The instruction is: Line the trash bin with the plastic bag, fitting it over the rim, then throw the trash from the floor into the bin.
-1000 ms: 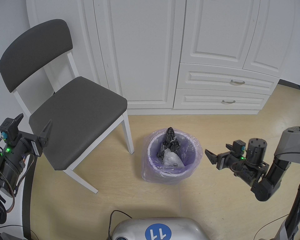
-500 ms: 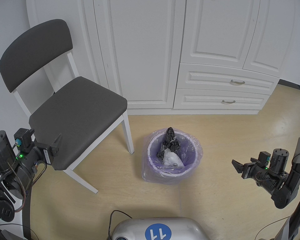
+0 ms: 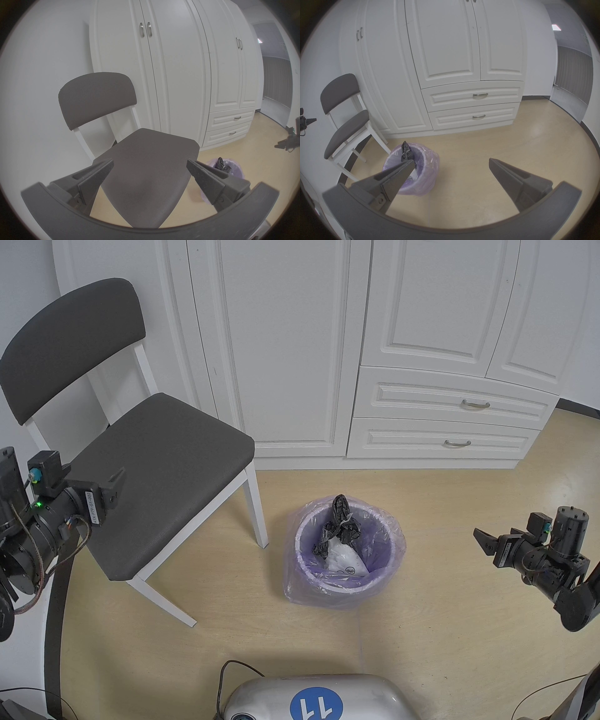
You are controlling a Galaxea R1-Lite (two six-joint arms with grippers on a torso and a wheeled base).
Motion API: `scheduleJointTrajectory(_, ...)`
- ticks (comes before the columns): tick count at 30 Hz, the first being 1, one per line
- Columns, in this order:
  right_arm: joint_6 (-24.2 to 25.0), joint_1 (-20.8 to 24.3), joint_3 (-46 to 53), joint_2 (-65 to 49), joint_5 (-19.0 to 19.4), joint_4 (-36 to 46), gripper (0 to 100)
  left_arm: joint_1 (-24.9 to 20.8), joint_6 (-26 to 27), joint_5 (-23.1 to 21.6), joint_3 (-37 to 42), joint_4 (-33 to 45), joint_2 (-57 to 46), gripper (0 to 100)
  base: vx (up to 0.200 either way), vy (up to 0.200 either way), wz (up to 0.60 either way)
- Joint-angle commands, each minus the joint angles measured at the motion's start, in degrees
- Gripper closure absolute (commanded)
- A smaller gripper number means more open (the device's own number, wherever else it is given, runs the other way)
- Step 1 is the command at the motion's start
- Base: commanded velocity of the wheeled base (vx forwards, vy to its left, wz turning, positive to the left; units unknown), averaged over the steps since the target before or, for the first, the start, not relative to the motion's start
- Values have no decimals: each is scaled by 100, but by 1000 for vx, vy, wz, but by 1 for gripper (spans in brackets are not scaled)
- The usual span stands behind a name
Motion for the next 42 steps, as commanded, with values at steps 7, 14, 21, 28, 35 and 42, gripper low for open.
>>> scheduleJointTrajectory(7, 333, 23, -3566, -3427, -12, 6494, 0, -117, -77, -6, -2114, 2744, -1456, 0, 0, 0, 0)
scheduleJointTrajectory(14, 333, 32, -4146, -4130, -38, 6845, 0, -152, -16, -6, -2843, 3782, -1984, 0, 0, 0, 0)
scheduleJointTrajectory(21, 307, 5, -4120, -5158, -30, 6854, 0, -152, 99, -23, -2931, 4019, -2590, 0, 0, 0, 0)
scheduleJointTrajectory(28, 307, -47, -3619, -6406, 32, 6854, 0, -134, 107, -50, -2518, 4036, -3346, 0, 0, 0, 0)
scheduleJointTrajectory(35, 289, -47, -3065, -7426, 76, 6863, 0, -11, 362, -67, -2043, 4028, -4005, 0, 0, 0, 0)
scheduleJointTrajectory(42, 298, -47, -2661, -8155, 252, 6854, 0, 200, 600, -76, -1753, 4028, -4541, 0, 0, 0, 0)
